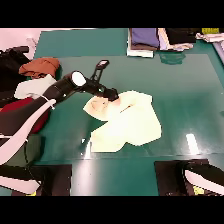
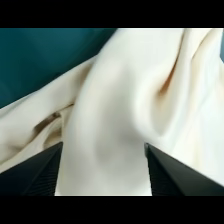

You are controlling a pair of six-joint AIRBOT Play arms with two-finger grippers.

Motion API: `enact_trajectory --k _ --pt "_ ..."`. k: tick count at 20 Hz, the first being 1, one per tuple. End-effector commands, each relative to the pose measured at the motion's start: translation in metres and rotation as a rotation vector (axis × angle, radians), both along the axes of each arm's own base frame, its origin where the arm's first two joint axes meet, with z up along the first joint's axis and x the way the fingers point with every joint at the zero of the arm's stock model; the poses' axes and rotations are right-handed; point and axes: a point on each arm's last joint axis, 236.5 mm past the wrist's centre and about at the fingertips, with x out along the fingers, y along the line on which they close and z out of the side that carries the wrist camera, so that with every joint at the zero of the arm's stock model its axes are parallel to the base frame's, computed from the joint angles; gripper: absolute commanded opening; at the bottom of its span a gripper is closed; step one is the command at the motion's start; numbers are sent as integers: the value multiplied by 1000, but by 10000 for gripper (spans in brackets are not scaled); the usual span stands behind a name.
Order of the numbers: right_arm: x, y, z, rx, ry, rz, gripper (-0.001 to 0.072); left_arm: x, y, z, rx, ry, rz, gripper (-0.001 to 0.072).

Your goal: Fold the shirts.

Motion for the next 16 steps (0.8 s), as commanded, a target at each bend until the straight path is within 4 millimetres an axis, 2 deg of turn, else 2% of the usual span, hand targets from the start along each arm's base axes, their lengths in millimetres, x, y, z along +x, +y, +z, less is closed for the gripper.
enact_trajectory --k 1,5,12,13,15,16 --pt "-1 1 -1 1 3 4 18 -11 -18 -13 3 7 -31 601" --pt "-8 1 -9 -20 41 22 17 0 -15 -17 0 -4 8 601" --pt "-9 2 -11 -24 50 26 18 -22 -31 -20 -5 37 -37 598" --pt "-10 2 -11 -24 51 26 17 -24 -32 -20 3 23 -55 560" --pt "-10 2 -12 -26 54 27 17 -20 -31 -19 1 9 -52 37" --pt "-12 1 -14 -33 64 31 17 -16 -28 -15 -2 8 -46 24"
